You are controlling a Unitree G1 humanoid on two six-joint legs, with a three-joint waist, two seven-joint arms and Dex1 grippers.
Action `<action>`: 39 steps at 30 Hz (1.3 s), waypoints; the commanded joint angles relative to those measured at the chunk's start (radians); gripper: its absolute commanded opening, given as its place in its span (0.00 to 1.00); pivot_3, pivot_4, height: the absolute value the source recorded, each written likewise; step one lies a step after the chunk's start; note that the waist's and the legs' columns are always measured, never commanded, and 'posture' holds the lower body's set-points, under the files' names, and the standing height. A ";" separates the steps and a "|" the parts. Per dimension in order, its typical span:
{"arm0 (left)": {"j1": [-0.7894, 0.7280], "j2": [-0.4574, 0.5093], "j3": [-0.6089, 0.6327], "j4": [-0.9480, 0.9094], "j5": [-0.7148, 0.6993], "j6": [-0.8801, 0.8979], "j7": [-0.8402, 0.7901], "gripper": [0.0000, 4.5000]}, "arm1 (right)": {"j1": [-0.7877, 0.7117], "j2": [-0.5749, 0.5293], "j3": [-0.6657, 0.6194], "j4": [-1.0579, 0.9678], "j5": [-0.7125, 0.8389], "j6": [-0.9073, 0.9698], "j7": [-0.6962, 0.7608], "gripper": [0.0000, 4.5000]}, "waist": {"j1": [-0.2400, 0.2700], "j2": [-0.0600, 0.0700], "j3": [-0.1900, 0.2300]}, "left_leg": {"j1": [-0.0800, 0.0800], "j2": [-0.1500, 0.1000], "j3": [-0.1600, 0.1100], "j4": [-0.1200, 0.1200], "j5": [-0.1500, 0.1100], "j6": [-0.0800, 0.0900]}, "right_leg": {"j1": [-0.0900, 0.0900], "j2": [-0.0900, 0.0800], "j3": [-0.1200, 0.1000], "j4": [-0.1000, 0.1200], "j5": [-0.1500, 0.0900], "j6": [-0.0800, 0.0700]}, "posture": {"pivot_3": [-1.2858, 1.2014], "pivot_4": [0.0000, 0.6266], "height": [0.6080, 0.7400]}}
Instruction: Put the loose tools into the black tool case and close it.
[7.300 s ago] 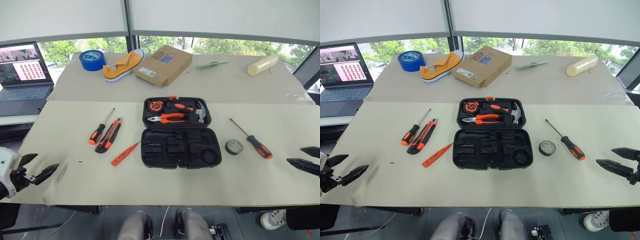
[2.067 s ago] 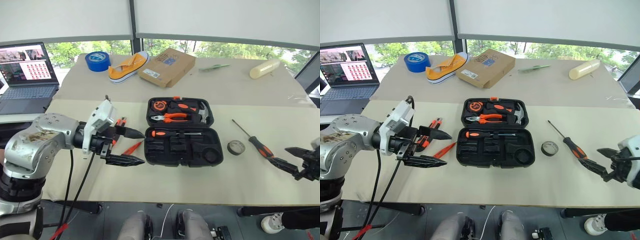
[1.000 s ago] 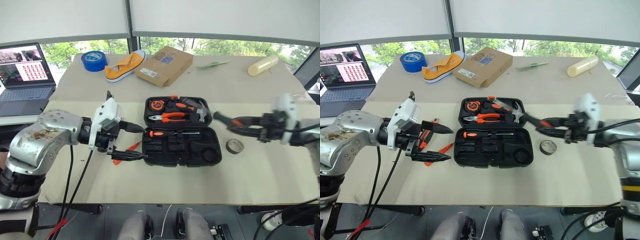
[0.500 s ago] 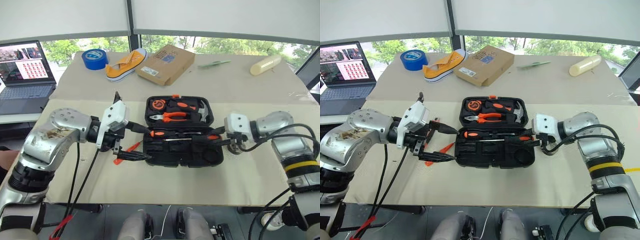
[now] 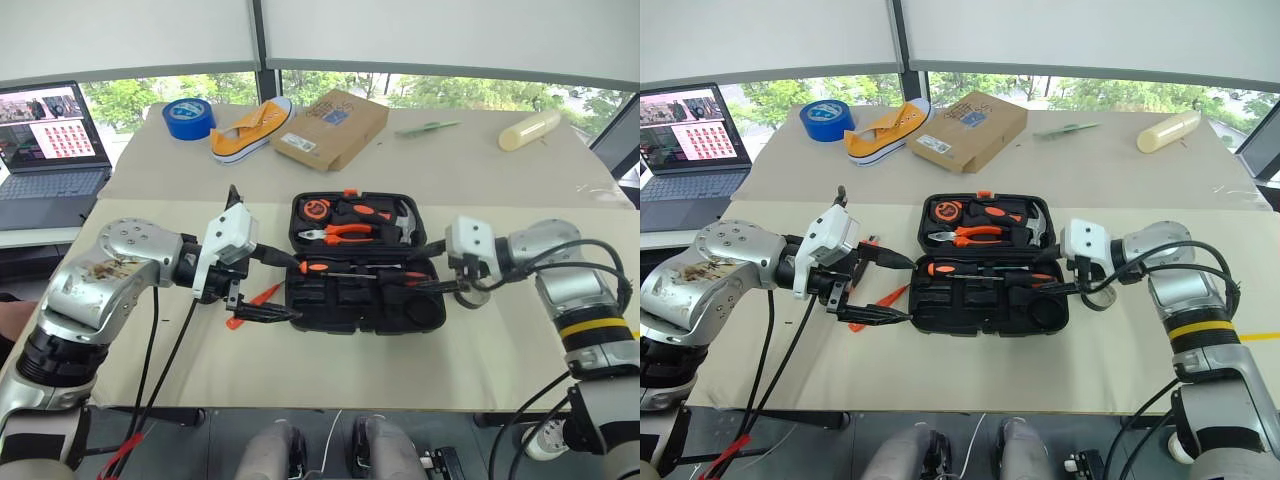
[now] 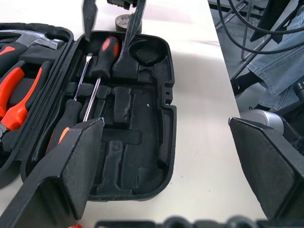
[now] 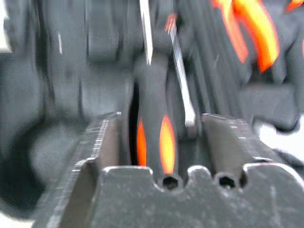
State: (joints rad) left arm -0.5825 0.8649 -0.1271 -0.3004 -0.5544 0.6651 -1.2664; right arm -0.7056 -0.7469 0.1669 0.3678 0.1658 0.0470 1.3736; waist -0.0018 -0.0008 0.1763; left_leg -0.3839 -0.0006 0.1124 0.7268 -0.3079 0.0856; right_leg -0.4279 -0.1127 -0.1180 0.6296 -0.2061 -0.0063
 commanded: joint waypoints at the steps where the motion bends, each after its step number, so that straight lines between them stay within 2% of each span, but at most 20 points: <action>1: -0.009 -0.001 0.023 0.002 0.004 -0.032 -0.002 1.00 | -0.026 0.012 -0.047 -0.042 0.042 0.074 -0.024 0.94 | 0.000 0.000 0.000 | 0.000 0.000 0.000 0.000 0.000 0.000 | 0.000 0.000 0.000 0.000 0.000 0.000 | 0.52 0.24 0.93; 3: -0.010 -0.006 0.017 0.008 0.011 -0.040 -0.002 1.00 | -0.026 0.024 -0.042 -0.032 0.037 0.078 -0.031 0.88 | 0.001 0.000 0.000 | 0.000 0.000 0.000 0.000 0.000 0.000 | 0.000 0.000 -0.001 0.000 0.000 0.000 | 0.52 0.24 0.93; 14: -0.021 -0.014 0.013 0.034 0.034 -0.061 -0.005 1.00 | 0.002 0.074 0.013 -0.044 -0.019 0.069 -0.055 0.03 | -0.004 0.000 0.000 | 0.000 0.000 0.000 0.000 0.000 0.000 | 0.000 0.000 -0.002 0.000 0.000 0.000 | 0.52 0.24 0.93; 15: -0.022 -0.015 0.013 0.036 0.035 -0.063 -0.005 1.00 | -0.005 0.085 0.037 -0.032 -0.061 0.053 -0.087 0.01 | -0.004 0.000 0.000 | 0.000 0.000 0.000 0.000 0.000 0.000 | 0.000 0.001 -0.002 0.000 0.000 0.000 | 0.52 0.24 0.93; 17: -0.023 -0.019 0.012 0.038 0.039 -0.065 -0.004 1.00 | -0.017 0.100 0.081 -0.010 -0.132 0.035 -0.132 0.01 | -0.005 0.000 0.000 | 0.000 0.000 0.000 0.000 0.000 0.000 | 0.000 0.001 -0.002 0.000 0.000 0.000 | 0.52 0.24 0.93; 23: -0.024 -0.026 0.013 0.046 0.051 -0.067 0.004 1.00 | 0.026 0.081 0.156 -0.069 -0.232 -0.001 -0.138 0.01 | -0.011 0.000 0.000 | 0.003 0.000 -0.001 0.000 0.000 0.000 | 0.003 0.001 -0.002 0.000 0.000 0.000 | 0.52 0.24 0.93; 29: 0.021 -0.004 0.048 0.040 0.063 -0.061 0.043 1.00 | 0.005 0.080 0.023 -0.204 -0.062 0.174 -0.116 0.01 | -0.011 0.000 0.000 | 0.005 0.000 -0.001 0.000 0.000 0.000 | 0.004 -0.001 -0.001 0.001 0.000 0.000 | 0.52 0.24 0.93; 33: 0.106 0.028 0.131 0.019 0.059 -0.035 0.109 1.00 | -0.023 0.058 -0.102 -0.292 0.096 0.336 -0.117 0.01 | -0.011 0.000 0.000 | 0.000 0.000 -0.001 0.000 0.000 0.000 | 0.000 -0.001 -0.001 0.000 0.000 -0.001 | 0.52 0.24 0.93; 36: 0.274 0.066 0.299 -0.024 0.043 0.025 0.187 1.00 | -0.016 0.005 -0.205 -0.379 0.240 0.486 -0.091 0.18 | -0.012 0.001 0.000 | -0.001 0.001 -0.002 -0.001 0.000 0.000 | -0.001 -0.002 -0.002 0.000 0.000 -0.001 | 0.52 0.24 0.93; 39: 0.481 0.088 0.478 -0.065 0.059 0.063 0.236 1.00 | 0.021 -0.048 -0.263 -0.459 0.340 0.565 -0.062 0.41 | -0.011 0.001 0.001 | 0.000 0.001 -0.002 -0.004 0.000 0.000 | -0.001 -0.004 -0.001 -0.003 0.000 -0.001 | 0.52 0.24 0.93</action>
State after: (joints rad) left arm -0.1638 0.9345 0.2370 -0.3176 -0.5076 0.7104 -1.0579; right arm -0.6988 -0.7750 -0.0478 -0.0157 0.4266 0.5637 1.2879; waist -0.0131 -0.0002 0.1769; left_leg -0.3842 0.0005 0.1097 0.7218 -0.3081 0.0851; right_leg -0.4292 -0.1167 -0.1200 0.6260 -0.2060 -0.0069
